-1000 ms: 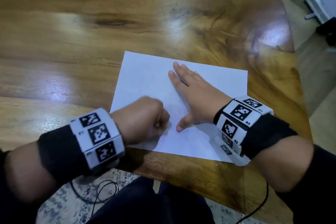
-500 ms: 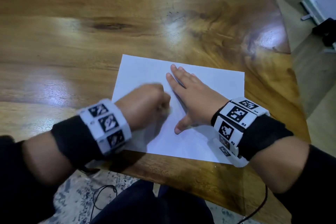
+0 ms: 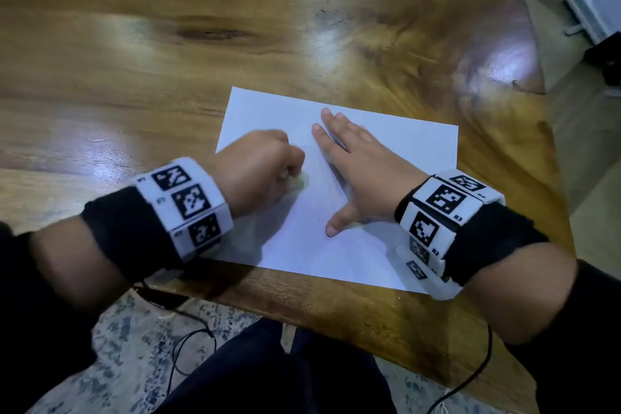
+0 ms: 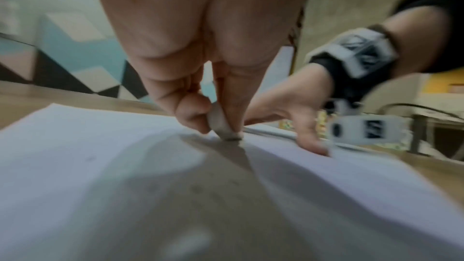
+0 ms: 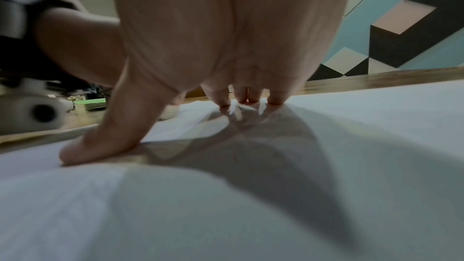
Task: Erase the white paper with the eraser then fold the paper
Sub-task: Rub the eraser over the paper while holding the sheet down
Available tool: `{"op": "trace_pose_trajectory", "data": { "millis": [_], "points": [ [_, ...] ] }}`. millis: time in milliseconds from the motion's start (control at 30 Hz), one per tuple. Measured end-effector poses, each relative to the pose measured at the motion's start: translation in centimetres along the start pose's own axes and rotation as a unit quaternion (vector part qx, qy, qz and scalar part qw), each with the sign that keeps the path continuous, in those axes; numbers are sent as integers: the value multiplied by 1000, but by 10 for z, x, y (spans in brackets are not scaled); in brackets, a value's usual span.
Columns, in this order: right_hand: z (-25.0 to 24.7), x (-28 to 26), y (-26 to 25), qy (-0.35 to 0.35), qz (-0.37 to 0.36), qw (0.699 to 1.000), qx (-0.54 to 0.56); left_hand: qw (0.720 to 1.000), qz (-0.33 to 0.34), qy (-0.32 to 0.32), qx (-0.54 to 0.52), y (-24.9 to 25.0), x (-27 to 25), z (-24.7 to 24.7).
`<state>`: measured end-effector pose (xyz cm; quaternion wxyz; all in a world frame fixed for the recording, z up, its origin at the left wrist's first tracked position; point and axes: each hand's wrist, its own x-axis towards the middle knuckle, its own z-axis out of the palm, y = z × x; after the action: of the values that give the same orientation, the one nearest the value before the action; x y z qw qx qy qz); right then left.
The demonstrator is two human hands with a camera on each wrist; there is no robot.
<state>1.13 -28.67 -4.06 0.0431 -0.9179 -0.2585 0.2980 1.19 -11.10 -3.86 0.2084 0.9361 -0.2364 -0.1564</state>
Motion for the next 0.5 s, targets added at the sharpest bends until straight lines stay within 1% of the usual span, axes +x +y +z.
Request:
{"op": "trace_pose_trajectory", "data": {
  "millis": [33,67,100,133,167,200,267,300,333,367,433,467,500],
  "points": [
    [0,0,0,2,1,1000,1,999,16,-41,-5,2,-9,1],
    [-1,0,0,3,1,1000,3,995,29,-98,-7,5,-19,2],
    [-1,-1,0,3,2,1000,3,987,30,-157,-11,6,-25,2],
    [-1,-1,0,3,2,1000,2,980,23,-197,-16,7,-27,1],
    [-1,-1,0,2,2,1000,2,980,10,-197,-19,6,-23,-1],
    [-1,-2,0,2,2,1000,2,986,-5,-163,-17,3,-16,-2],
    [-1,-1,0,3,2,1000,3,999,-30,-28,-2,-2,-4,-2],
    [-1,-1,-1,3,2,1000,3,999,-28,24,0,-3,-2,1],
    [-1,0,0,3,2,1000,3,999,-17,40,-10,-3,-6,3],
    [-1,0,0,2,3,1000,3,1000,-1,16,-26,-3,-12,5],
    [-1,-1,0,1,4,1000,6,994,40,-90,-57,0,-29,6],
    [-1,-1,0,2,3,1000,5,987,47,-136,-64,1,-33,5],
    [0,-1,0,1,2,1000,4,984,44,-161,-64,1,-32,3]
  ]
}}
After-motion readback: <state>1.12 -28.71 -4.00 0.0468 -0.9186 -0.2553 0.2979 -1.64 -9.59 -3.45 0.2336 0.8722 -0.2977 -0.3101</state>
